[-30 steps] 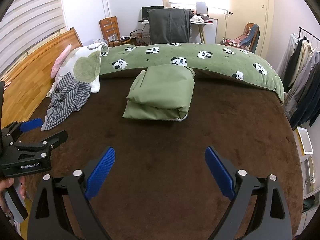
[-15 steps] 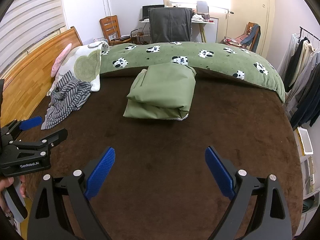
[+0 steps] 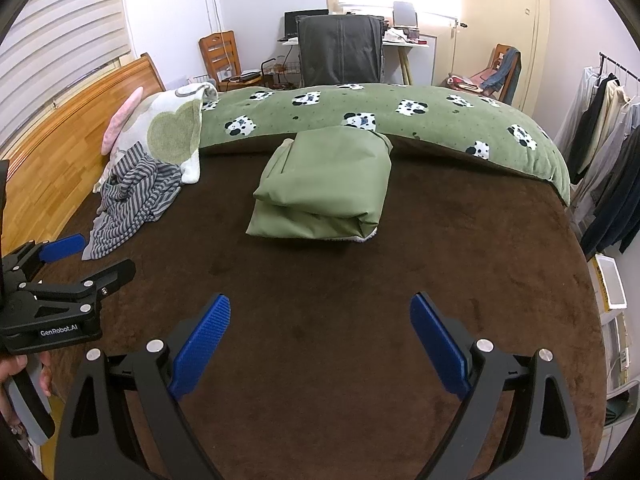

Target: Fold large clothes

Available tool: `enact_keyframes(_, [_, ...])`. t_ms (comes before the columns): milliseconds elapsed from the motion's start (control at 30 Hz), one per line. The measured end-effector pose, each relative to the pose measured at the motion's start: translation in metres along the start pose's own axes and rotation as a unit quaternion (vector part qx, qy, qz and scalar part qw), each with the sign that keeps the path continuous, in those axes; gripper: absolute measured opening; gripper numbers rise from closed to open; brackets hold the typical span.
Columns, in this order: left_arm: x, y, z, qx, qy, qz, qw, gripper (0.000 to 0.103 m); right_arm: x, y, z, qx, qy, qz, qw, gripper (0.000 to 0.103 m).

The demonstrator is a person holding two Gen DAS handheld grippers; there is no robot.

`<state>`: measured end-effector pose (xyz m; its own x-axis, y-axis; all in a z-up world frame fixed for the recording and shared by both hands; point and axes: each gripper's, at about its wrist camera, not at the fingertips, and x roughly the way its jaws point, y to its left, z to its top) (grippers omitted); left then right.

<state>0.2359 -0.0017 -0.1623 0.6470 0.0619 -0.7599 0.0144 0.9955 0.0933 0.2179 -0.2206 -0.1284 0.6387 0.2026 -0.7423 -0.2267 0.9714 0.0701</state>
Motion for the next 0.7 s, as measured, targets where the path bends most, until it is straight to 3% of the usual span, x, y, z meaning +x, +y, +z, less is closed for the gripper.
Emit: enact_keyframes(700, [0.002, 0.001, 0.008, -0.005, -0.013, 0.009, 0.9999, 0.096, 0.003, -0.01, 0.016, 0.004, -0.011, -0.003, 1.0, 0.09])
